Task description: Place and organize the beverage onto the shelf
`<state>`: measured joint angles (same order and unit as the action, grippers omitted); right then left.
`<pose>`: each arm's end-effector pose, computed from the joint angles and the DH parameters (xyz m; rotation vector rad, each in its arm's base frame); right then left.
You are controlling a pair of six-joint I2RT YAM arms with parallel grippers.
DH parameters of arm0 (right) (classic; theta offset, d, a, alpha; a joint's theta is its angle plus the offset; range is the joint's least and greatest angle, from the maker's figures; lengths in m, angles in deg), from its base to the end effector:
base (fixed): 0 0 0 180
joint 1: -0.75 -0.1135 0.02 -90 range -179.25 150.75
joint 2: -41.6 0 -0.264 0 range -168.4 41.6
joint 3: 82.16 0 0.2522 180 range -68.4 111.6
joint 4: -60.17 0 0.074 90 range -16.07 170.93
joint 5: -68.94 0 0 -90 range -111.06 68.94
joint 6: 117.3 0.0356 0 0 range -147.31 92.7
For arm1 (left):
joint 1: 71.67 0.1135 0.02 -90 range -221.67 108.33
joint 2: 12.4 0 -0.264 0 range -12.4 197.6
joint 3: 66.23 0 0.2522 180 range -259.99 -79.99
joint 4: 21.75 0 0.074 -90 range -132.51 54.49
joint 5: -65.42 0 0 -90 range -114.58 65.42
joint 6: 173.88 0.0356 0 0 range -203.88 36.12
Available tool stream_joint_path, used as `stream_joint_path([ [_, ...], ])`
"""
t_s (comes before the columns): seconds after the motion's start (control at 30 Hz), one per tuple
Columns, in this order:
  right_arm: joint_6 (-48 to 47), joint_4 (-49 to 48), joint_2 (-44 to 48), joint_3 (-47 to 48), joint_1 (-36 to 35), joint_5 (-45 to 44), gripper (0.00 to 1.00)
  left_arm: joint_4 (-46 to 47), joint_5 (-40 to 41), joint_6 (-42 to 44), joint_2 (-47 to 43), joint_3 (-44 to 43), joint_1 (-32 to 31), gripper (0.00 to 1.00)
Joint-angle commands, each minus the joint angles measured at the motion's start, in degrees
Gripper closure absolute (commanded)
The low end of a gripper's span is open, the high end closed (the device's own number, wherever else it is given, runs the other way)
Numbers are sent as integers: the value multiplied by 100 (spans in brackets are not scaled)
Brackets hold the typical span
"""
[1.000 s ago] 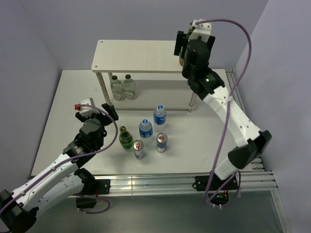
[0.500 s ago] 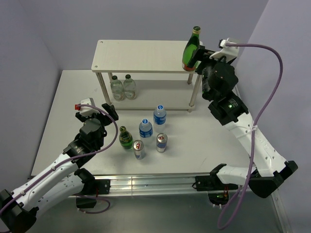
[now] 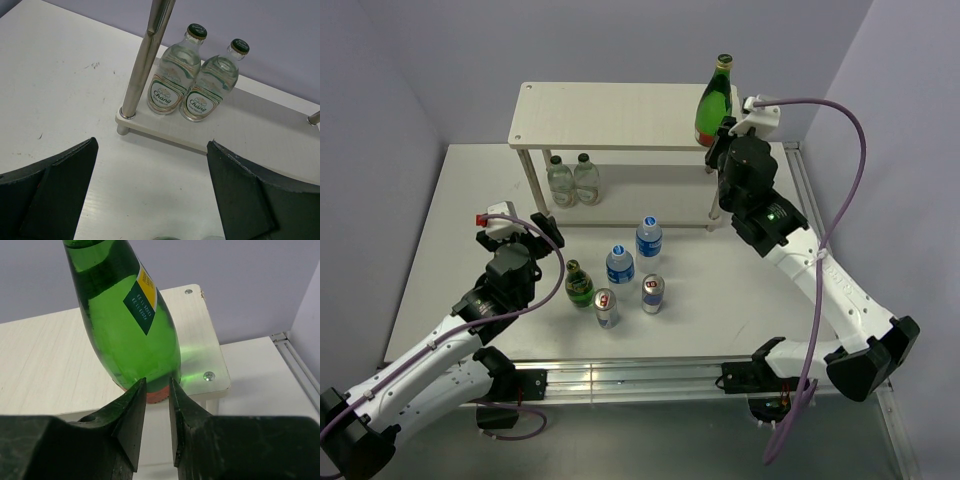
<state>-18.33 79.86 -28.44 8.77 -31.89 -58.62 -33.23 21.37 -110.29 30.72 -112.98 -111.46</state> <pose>0.2371 0.1261 0.4537 0.1979 1.5419 0.0659 0.1522 -0.0935 0.2964 -0.3923 1.6226 -0.1892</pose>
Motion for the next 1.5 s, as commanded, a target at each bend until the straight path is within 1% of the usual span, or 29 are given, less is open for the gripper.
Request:
stream_joint_path([
  [0.0,-35,-285,-97,26,4,-102,68,79,80,-4,-13,-67,-20,3],
  [0.13,-229,-461,-334,132,12,-260,69,88,80,-13,-31,-67,-20,3],
  [0.33,-273,-409,-747,483,74,-243,70,71,80,-4,-31,-76,-20,3],
  [0.53,-63,-321,-617,396,74,-182,69,88,89,-4,-31,-67,-20,3],
  [0.6,43,-251,-406,229,74,-112,58,88,89,-4,-31,-76,-20,3],
  [0.63,87,-207,-318,185,57,-68,49,88,80,-4,-31,-67,-20,3],
  [0.67,183,-102,-143,80,48,-41,29,88,80,-4,-31,-67,-20,3],
  [0.73,254,-23,77,-61,-40,107,0,97,80,-4,-22,-67,-20,3],
  [0.83,324,101,560,-394,-224,144,0,88,89,-4,-13,-67,-20,3],
  [0.93,325,241,965,-720,-838,-128,0,97,107,5,-5,-67,-20,3],
  [0.97,403,285,1009,-895,-1275,-120,0,97,115,5,-5,-67,-20,3],
  [1.03,543,294,1062,-1080,-1726,-33,0,97,133,5,4,-76,-20,3],
  [1.07,701,277,1054,-1246,-2154,151,0,88,133,5,13,-76,-20,3],
  [1.17,965,93,817,-1510,-2815,258,0,88,177,-4,-5,-76,-20,3],
  [1.2,1018,31,712,-1555,-3192,310,0,71,203,-13,-22,-76,-20,3],
  [1.23,1054,-39,494,-1590,-3361,319,1,53,264,-30,-40,-76,-20,3],
  [1.3,1290,-57,255,-1565,-3729,415,2,-17,571,-170,-101,-67,-20,3],
  [1.37,1474,-92,-105,-1477,-3889,522,3,-148,913,-346,-145,-49,-20,2],
  [1.4,1502,-119,-228,-1433,-4081,574,4,-175,1324,-521,-232,-32,-20,1],
  [1.47,1528,-102,-580,-1240,-4249,549,4,-211,1608,-663,-399,47,-11,1],
])
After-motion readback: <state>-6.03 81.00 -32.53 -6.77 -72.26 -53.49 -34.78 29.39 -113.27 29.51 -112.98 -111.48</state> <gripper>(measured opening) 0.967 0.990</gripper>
